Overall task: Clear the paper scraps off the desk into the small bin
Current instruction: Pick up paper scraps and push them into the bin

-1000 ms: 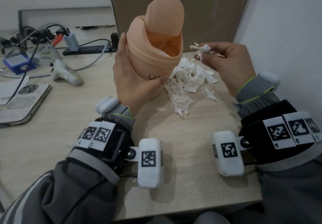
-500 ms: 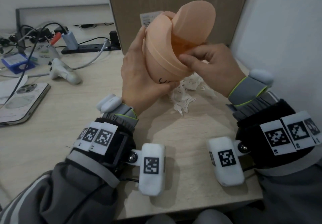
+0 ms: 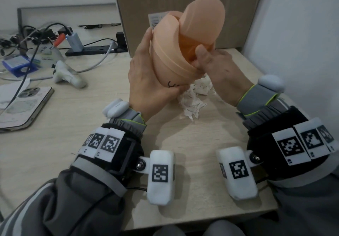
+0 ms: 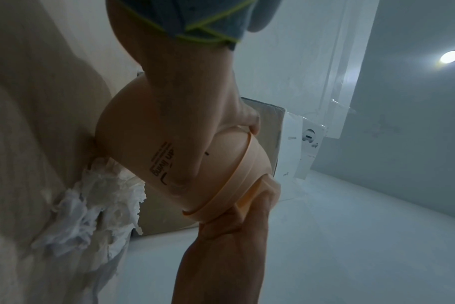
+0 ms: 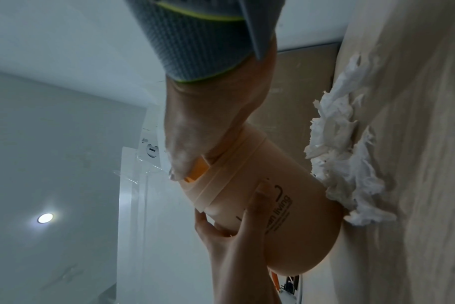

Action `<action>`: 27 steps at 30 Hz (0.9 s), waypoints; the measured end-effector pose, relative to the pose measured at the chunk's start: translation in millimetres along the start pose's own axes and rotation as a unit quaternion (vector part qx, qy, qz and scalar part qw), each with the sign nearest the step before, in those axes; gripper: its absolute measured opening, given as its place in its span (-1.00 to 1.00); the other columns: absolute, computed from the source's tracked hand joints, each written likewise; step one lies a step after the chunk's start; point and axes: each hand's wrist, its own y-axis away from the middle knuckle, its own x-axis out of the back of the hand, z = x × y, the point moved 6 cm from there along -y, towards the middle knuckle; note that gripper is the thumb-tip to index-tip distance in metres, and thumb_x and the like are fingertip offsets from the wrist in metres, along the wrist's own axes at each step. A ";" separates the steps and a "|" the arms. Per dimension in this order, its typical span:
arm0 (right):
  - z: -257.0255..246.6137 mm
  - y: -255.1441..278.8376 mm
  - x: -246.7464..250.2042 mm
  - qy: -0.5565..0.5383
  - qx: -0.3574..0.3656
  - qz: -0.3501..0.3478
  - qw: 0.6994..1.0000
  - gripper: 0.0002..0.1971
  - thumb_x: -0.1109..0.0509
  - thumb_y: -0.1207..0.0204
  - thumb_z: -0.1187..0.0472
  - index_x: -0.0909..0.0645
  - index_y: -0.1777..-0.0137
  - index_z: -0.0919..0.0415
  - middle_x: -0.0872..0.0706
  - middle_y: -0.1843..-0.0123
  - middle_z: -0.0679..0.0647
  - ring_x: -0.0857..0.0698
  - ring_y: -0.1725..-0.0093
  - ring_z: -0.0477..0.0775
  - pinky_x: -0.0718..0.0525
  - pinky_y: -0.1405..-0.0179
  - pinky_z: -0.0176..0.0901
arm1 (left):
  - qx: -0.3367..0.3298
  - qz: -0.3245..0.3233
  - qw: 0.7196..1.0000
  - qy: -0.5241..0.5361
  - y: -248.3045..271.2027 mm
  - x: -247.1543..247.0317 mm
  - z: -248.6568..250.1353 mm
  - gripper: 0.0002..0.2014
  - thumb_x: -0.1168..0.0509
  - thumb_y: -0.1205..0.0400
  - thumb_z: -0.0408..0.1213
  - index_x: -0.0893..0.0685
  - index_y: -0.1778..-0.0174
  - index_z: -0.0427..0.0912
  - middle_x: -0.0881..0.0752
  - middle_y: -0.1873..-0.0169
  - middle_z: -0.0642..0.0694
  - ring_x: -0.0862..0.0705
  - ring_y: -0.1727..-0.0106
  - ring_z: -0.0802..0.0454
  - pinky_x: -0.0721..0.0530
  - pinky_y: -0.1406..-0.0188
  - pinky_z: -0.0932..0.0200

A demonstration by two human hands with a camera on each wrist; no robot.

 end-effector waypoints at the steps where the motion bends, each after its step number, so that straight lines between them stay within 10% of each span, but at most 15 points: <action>1: 1.7 1.1 -3.6 0.032 -0.017 -0.024 0.999 -0.59 0.05 -0.72 -0.06 -0.65 0.04 -0.08 -0.64 -0.15 -0.18 -0.43 -0.09 -0.44 -0.12 -0.59 0.01 | -0.010 -0.004 1.000 -0.008 0.0 -0.7 1.7 0.26 -0.58 -0.20 0.17 -0.04 -0.77 -0.03 -0.39 -0.65 -0.11 -0.43 -0.66 -0.16 -0.42 -0.63 -0.33; 4: 1.5 -0.3 -5.2 0.059 0.002 -0.019 0.998 -0.61 0.07 -0.68 -0.07 -0.61 -0.04 -0.06 -0.58 -0.33 -0.01 -0.36 -0.37 -0.14 0.02 -0.62 0.15 | -0.024 -0.005 1.000 -0.016 0.2 -0.7 5.7 0.24 -0.56 -0.21 0.18 -0.05 -0.76 -0.02 -0.39 -0.61 -0.04 -0.43 -0.65 -0.17 -0.42 -0.63 -0.35; 6: -4.7 -0.5 4.2 0.003 0.048 0.050 0.998 -0.56 0.08 -0.65 -0.06 -0.67 0.15 -0.19 -0.70 -0.02 -0.17 -0.58 -0.14 -0.21 -0.33 -0.47 0.14 | -0.005 0.001 1.000 -0.011 0.7 0.6 3.8 0.27 -0.56 -0.21 0.19 -0.06 -0.78 -0.10 -0.40 -0.64 -0.13 -0.43 -0.64 -0.17 -0.43 -0.62 -0.34; 9: -2.9 2.3 29.5 -0.058 0.085 0.201 0.974 -0.51 -0.03 -0.69 0.06 -0.79 0.21 0.13 -0.69 0.43 -0.34 -0.65 0.32 -0.35 -0.56 0.15 -0.40 | 0.034 0.018 0.999 0.017 1.5 3.9 -1.7 0.30 -0.57 -0.20 0.20 -0.05 -0.79 -0.13 -0.38 -0.65 -0.14 -0.42 -0.66 -0.16 -0.42 -0.65 -0.32; 12: 14.7 0.8 41.7 -0.036 0.045 0.286 0.957 -0.59 -0.20 -0.62 0.09 -0.71 0.34 0.26 -0.72 0.45 -0.06 -0.63 0.42 -0.17 -0.63 0.29 -0.14 | 0.075 0.054 0.995 0.038 0.9 8.6 -8.8 0.33 -0.56 -0.16 0.21 -0.03 -0.80 -0.12 -0.38 -0.68 -0.12 -0.41 -0.68 -0.12 -0.39 -0.69 -0.26; 16: 36.3 -8.8 14.4 0.055 -0.071 0.097 0.991 -0.79 -0.46 -0.44 -0.01 -0.68 0.13 0.13 -0.72 0.26 -0.06 -0.58 0.39 -0.20 -0.57 0.27 -0.22 | 0.118 0.109 0.985 0.060 1.3 16.8 -19.7 0.35 -0.57 -0.14 0.21 -0.03 -0.80 -0.12 -0.38 -0.70 -0.12 -0.42 -0.68 -0.15 -0.40 -0.68 -0.27; 21: 45.4 6.2 -37.5 0.171 -0.097 -0.262 0.945 -0.30 -0.57 -0.25 -0.16 -0.46 -0.41 -0.14 -0.43 -0.22 -0.17 -0.61 0.01 -0.09 -0.57 -0.09 -0.20 | 0.136 0.130 0.980 0.066 2.7 18.8 -22.5 0.36 -0.58 -0.12 0.22 -0.05 -0.80 -0.11 -0.38 -0.70 -0.11 -0.41 -0.68 -0.15 -0.40 -0.68 -0.26; 27: 54.3 4.1 -35.5 0.232 -0.097 -0.241 0.937 -0.69 -0.55 -0.37 0.16 -0.69 -0.12 0.00 -0.57 0.13 -0.13 -0.54 0.16 -0.11 -0.52 0.10 -0.26 | 0.139 0.120 0.981 0.064 2.4 16.4 -22.1 0.35 -0.57 -0.11 0.20 -0.05 -0.80 -0.09 -0.38 -0.69 -0.10 -0.42 -0.67 -0.15 -0.39 -0.68 -0.28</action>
